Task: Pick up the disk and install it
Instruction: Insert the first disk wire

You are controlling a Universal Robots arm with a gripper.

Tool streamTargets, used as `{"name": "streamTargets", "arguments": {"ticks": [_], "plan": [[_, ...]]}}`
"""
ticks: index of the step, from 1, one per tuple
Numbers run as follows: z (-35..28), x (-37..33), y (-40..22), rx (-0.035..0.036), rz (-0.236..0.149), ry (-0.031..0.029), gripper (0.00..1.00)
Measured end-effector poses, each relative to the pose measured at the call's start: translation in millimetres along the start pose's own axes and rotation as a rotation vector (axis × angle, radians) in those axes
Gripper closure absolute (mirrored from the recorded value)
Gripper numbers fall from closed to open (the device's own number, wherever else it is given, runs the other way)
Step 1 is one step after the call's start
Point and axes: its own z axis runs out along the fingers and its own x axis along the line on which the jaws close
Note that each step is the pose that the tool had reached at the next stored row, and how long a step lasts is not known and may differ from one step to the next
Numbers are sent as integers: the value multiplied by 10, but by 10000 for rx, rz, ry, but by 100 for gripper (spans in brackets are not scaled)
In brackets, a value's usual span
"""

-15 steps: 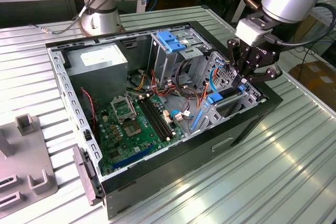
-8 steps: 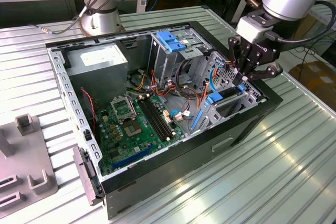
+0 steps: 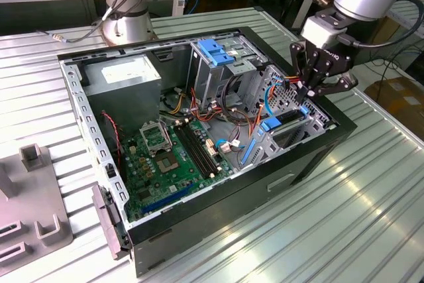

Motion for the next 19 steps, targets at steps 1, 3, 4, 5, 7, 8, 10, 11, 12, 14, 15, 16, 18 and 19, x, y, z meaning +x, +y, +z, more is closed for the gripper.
{"name": "streamTargets", "arguments": {"ticks": [1,3,4,5,7,8,10,11,12,14,15,16,18,19], "plan": [[1,0,-2,2,-158,-6,90],[1,1,-4,9,-526,-17,90],[2,2,-11,13,-767,-23,90],[3,1,-29,14,-814,-26,90],[3,-21,-70,14,-845,-25,90],[-5,-35,-84,11,-846,-18,90],[-44,-46,-108,-18,-861,-11,90],[-66,-53,-121,-40,-876,4,90],[-76,-59,-132,-54,-895,22,90],[-87,-73,-161,-69,-969,61,90],[-86,-78,-174,-69,-1018,61,90],[-86,-79,-186,-69,-1055,61,90],[-85,-79,-217,-66,-1207,57,90],[-85,-79,-221,-62,-1347,53,90]]}}
